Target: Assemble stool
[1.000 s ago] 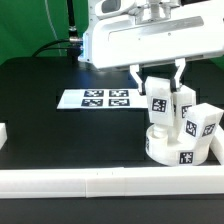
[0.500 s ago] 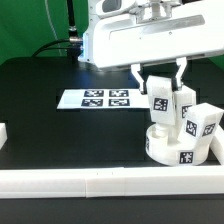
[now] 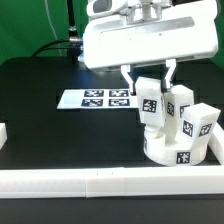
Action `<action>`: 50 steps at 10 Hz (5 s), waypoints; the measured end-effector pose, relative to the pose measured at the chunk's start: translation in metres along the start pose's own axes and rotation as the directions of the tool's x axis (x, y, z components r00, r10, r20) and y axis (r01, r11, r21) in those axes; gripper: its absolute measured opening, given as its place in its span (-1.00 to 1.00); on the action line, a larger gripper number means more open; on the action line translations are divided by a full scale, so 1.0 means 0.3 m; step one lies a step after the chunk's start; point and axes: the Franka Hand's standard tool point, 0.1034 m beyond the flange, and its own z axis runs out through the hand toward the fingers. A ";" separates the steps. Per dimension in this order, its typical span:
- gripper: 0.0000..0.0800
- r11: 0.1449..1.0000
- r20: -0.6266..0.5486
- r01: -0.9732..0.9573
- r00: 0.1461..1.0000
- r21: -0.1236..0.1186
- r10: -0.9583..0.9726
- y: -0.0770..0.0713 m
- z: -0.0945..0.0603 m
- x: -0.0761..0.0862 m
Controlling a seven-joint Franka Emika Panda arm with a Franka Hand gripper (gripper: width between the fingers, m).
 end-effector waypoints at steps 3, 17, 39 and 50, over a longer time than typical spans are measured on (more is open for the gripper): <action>-0.18 1.000 0.007 -0.001 1.000 0.009 0.001 -0.030 0.000 -0.018; 0.38 1.000 0.007 0.011 1.000 0.014 -0.011 0.040 0.047 -0.011; 0.62 0.992 0.459 0.037 0.884 0.120 -0.089 0.054 0.030 0.014; 0.62 0.555 0.227 0.720 0.508 0.417 -0.831 0.099 0.056 0.056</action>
Offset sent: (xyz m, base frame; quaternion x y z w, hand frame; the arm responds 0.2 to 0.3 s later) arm -0.0076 0.0106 0.0052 -0.0036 -0.0069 0.0114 0.9999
